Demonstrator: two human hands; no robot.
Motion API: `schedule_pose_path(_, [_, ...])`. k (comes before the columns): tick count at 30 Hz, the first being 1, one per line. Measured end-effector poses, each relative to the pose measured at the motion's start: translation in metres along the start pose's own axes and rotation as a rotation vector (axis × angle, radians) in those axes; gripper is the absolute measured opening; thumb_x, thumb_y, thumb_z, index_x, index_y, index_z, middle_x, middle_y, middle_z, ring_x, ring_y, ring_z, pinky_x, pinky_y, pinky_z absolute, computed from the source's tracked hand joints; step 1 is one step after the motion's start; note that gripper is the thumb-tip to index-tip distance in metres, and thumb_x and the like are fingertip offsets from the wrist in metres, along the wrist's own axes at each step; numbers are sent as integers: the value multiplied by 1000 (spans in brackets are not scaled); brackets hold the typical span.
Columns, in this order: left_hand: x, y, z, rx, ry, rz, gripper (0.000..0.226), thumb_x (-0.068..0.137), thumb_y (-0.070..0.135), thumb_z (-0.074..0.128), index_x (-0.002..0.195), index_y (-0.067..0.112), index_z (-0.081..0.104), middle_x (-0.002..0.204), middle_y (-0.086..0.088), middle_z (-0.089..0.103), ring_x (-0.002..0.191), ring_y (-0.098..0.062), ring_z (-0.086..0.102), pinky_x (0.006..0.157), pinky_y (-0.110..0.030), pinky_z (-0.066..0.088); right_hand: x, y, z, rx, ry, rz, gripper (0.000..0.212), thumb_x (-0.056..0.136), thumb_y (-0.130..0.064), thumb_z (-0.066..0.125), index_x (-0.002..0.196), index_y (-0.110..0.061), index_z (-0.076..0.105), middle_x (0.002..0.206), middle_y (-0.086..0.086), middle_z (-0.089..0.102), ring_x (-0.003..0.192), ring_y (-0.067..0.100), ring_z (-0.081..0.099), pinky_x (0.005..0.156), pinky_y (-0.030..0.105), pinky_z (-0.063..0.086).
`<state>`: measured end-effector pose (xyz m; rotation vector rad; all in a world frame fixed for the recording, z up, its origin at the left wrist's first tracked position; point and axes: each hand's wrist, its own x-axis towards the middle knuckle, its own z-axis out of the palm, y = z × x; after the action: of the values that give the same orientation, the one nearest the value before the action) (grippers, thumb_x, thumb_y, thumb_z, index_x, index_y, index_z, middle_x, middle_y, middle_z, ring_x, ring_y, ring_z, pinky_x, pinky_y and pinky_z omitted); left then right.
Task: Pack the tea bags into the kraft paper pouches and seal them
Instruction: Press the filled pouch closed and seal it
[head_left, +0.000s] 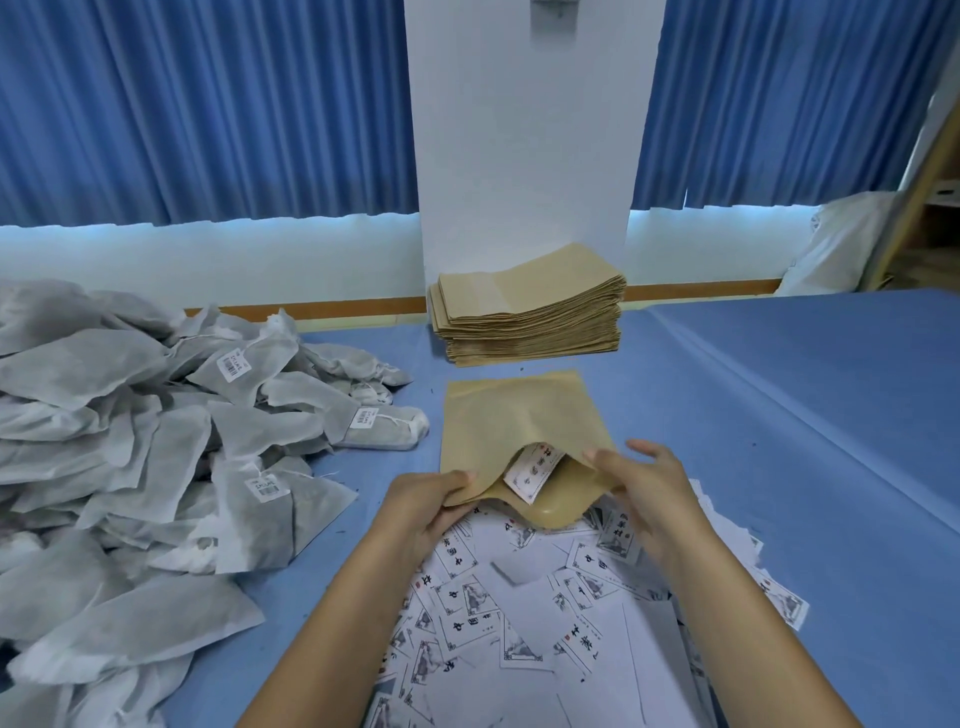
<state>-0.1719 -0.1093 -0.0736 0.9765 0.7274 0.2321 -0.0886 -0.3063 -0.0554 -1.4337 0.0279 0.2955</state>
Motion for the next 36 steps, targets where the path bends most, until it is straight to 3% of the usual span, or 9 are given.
schedule_pose_path(4, [3, 3, -2, -231, 108, 65, 5, 87, -6, 61, 84, -6, 57, 73, -15, 66, 59, -20, 67, 82, -37, 57, 8, 6, -6, 105, -79, 130, 42, 75, 11, 71, 114, 5, 58, 84, 15, 71, 63, 18, 70, 56, 20, 55])
schedule_pose_path(7, [-6, 4, 5, -531, -24, -27, 7, 91, 7, 60, 92, -1, 58, 78, -15, 68, 71, -26, 67, 63, -46, 56, 14, 8, -6, 293, -98, 195, 32, 80, 12, 65, 111, 14, 58, 89, 18, 68, 65, 17, 69, 51, 18, 54])
schedule_pose_path(10, [-20, -14, 26, -430, -285, -80, 24, 89, 20, 64, 107, 5, 61, 102, -20, 70, 99, -35, 65, 75, -54, 55, 11, 10, 0, 462, -145, 249, 15, 84, 12, 59, 98, 16, 60, 87, 20, 68, 72, 25, 70, 55, 23, 58])
schedule_pose_path(12, [-24, -29, 38, -267, -361, -1, 33, 88, 12, 65, 118, 1, 59, 111, -18, 69, 105, -32, 66, 85, -44, 55, 5, 8, 3, 505, -197, 276, 6, 87, 11, 55, 89, 13, 61, 78, 20, 69, 64, 26, 71, 51, 23, 57])
schedule_pose_path(15, [-17, -37, 43, -232, -189, 32, 25, 90, -2, 60, 112, -12, 57, 105, -22, 69, 96, -28, 69, 79, -33, 58, -2, 1, 6, 431, -261, 325, 7, 89, 10, 53, 86, 11, 59, 76, 19, 65, 52, 22, 67, 44, 18, 52])
schedule_pose_path(20, [-7, -29, 36, -275, 15, -78, 8, 92, 13, 61, 92, 6, 57, 78, -16, 68, 69, -26, 66, 52, -33, 54, -9, -4, 5, 140, -368, 342, 10, 88, 9, 56, 80, 4, 59, 61, 8, 64, 39, 12, 55, 38, 14, 45])
schedule_pose_path(23, [-9, -21, 32, -238, -24, -67, 7, 94, 12, 58, 88, 8, 56, 64, -12, 70, 55, -23, 68, 49, -31, 58, -7, -5, 3, 139, -350, 344, 5, 87, 5, 59, 84, 2, 59, 61, 7, 59, 38, 10, 51, 34, 12, 39])
schedule_pose_path(28, [-9, -18, 33, -112, -116, 20, 14, 100, 13, 47, 99, 2, 55, 71, -15, 72, 60, -23, 72, 51, -30, 56, -8, -1, 11, 365, -348, 402, 11, 81, -15, 71, 85, -9, 63, 62, 5, 54, 42, 10, 49, 32, 12, 37])
schedule_pose_path(36, [-2, -10, 19, 13, -86, 77, 12, 92, 11, 55, 101, 13, 61, 74, -7, 74, 66, -22, 73, 51, -27, 55, -3, -4, -3, 122, -347, 383, 23, 87, 11, 53, 73, -5, 48, 49, -2, 46, 31, 4, 32, 29, 11, 21])
